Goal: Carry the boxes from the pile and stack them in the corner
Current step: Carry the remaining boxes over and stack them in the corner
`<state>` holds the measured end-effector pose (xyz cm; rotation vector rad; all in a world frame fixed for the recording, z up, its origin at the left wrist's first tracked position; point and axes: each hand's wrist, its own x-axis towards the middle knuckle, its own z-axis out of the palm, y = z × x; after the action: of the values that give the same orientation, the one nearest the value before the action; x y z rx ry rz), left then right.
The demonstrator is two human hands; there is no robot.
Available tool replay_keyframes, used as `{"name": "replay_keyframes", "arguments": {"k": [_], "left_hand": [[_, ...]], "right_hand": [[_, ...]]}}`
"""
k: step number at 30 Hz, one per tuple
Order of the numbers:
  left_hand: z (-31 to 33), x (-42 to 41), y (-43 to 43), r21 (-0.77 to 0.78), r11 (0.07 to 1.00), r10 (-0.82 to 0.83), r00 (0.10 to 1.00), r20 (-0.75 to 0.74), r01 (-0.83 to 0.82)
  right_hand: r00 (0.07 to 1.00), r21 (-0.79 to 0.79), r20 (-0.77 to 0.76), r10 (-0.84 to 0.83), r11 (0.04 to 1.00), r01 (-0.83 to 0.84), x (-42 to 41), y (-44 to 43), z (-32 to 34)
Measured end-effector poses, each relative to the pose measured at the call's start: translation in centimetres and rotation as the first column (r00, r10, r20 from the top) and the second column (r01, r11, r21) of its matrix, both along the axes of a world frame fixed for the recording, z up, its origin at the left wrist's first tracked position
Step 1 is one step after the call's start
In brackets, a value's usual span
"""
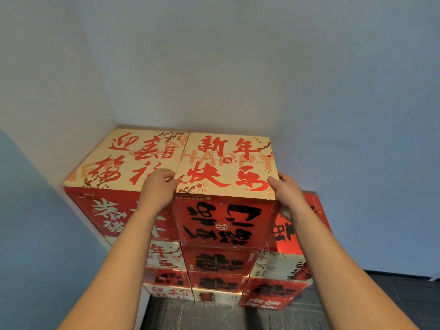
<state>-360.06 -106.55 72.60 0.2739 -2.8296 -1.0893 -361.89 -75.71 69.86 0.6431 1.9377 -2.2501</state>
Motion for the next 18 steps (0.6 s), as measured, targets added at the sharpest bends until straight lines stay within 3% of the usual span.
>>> {"name": "replay_keyframes", "arguments": {"k": [18], "left_hand": [[-1.2, -0.7, 0.2, -0.096, 0.992, -0.083, 0.995, 0.052, 0.088]], "right_hand": [[1.000, -0.002, -0.003, -0.005, 1.000, 0.005, -0.7, 0.0, -1.1]]}}
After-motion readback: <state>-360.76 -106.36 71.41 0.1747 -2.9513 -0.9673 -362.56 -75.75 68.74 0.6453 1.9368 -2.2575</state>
